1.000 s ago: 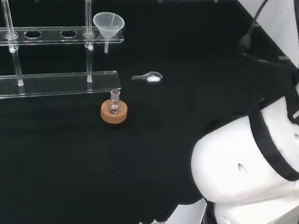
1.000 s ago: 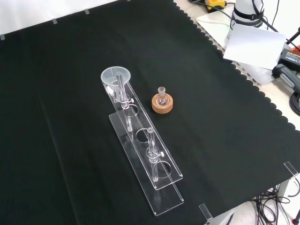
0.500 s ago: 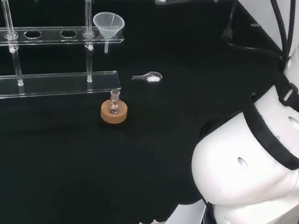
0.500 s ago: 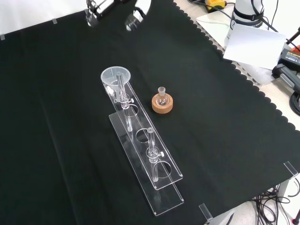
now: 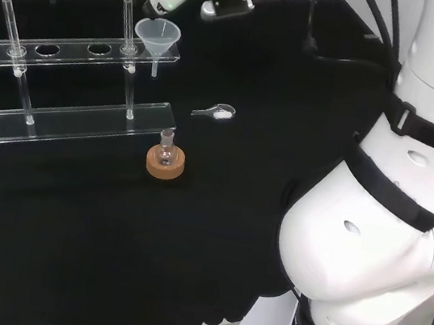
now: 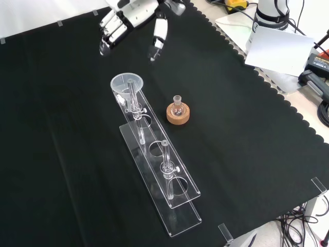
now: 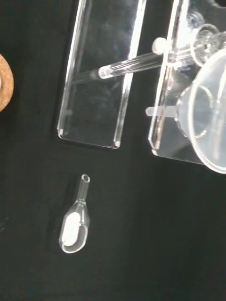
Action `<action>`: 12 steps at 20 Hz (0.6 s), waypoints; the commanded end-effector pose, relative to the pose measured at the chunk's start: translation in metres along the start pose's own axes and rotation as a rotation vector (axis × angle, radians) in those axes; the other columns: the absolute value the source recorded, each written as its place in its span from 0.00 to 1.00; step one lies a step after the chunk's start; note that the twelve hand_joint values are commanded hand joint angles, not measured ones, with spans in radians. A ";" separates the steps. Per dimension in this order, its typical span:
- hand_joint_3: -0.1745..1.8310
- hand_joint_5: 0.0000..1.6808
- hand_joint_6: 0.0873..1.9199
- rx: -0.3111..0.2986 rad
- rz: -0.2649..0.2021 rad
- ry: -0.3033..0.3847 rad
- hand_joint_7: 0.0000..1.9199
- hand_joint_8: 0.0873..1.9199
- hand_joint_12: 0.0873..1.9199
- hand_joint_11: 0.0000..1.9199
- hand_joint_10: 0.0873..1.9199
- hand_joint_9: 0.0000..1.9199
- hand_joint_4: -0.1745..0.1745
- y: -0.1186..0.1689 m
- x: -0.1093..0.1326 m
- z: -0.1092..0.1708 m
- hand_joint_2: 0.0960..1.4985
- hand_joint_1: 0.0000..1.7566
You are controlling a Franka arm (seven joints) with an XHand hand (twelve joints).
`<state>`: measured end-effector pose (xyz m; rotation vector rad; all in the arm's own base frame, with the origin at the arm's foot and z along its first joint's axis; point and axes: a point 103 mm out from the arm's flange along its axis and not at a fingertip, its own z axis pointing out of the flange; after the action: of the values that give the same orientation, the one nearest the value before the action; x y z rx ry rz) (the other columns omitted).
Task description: Pick up the funnel from the transparent funnel stand.
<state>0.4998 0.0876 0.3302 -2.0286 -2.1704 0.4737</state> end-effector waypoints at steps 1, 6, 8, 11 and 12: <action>0.20 0.01 0.00 0.067 0.006 -0.060 0.00 0.34 0.78 0.07 0.40 0.09 0.54 0.011 0.026 0.011 0.50 0.23; 0.19 0.00 0.00 0.110 0.015 -0.097 0.00 0.16 0.81 0.05 0.38 0.01 0.56 0.021 0.035 0.018 0.47 0.25; 0.19 0.00 0.00 0.129 0.008 -0.101 0.00 0.14 0.82 0.04 0.37 0.00 0.56 0.026 0.035 0.022 0.47 0.26; 0.19 0.00 0.00 0.157 -0.009 -0.099 0.00 0.05 0.82 0.04 0.33 0.00 0.59 0.032 0.038 0.026 0.46 0.27; 0.18 0.00 0.00 0.175 -0.013 -0.105 0.00 0.01 0.82 0.04 0.30 0.00 0.62 0.034 0.039 0.028 0.46 0.27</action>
<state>0.5168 0.1203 0.2975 -1.9836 -2.1250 0.6955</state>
